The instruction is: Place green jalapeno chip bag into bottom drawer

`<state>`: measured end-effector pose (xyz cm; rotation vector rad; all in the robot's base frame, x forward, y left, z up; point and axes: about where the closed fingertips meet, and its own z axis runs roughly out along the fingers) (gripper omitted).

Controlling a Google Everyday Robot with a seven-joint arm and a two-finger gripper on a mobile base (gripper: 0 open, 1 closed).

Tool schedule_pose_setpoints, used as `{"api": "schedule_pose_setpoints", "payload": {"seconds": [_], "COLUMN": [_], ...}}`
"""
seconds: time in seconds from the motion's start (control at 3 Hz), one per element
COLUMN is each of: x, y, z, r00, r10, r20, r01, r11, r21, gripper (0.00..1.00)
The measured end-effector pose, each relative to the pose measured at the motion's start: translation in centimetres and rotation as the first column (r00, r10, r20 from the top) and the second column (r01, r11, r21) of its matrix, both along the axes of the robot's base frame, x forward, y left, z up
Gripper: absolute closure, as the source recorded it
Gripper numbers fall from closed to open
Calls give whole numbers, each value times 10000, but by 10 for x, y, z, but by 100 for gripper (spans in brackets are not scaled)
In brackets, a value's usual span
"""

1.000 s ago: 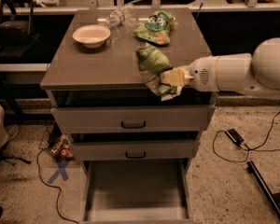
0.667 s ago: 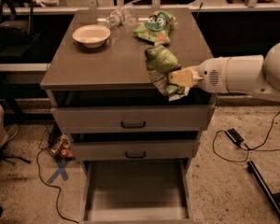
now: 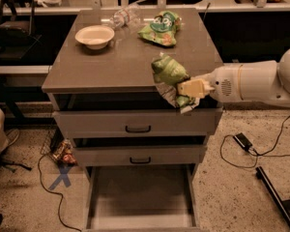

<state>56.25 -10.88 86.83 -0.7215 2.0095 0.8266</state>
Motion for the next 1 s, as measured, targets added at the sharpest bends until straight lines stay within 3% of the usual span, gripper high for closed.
{"api": "schedule_pose_setpoints", "payload": {"seconds": [0.33, 0.67, 1.0], "x": [-39, -63, -93], "y": [-29, -35, -4], "z": [-71, -132, -228], "r00": [9933, 9751, 9298], "r10": [225, 382, 939], "r20": [-1133, -2184, -3560], "r01": [-412, -879, -1855], "r11": [9855, 9709, 9548], "r21": [-1647, -2226, -2325], "gripper": [100, 100, 100]}}
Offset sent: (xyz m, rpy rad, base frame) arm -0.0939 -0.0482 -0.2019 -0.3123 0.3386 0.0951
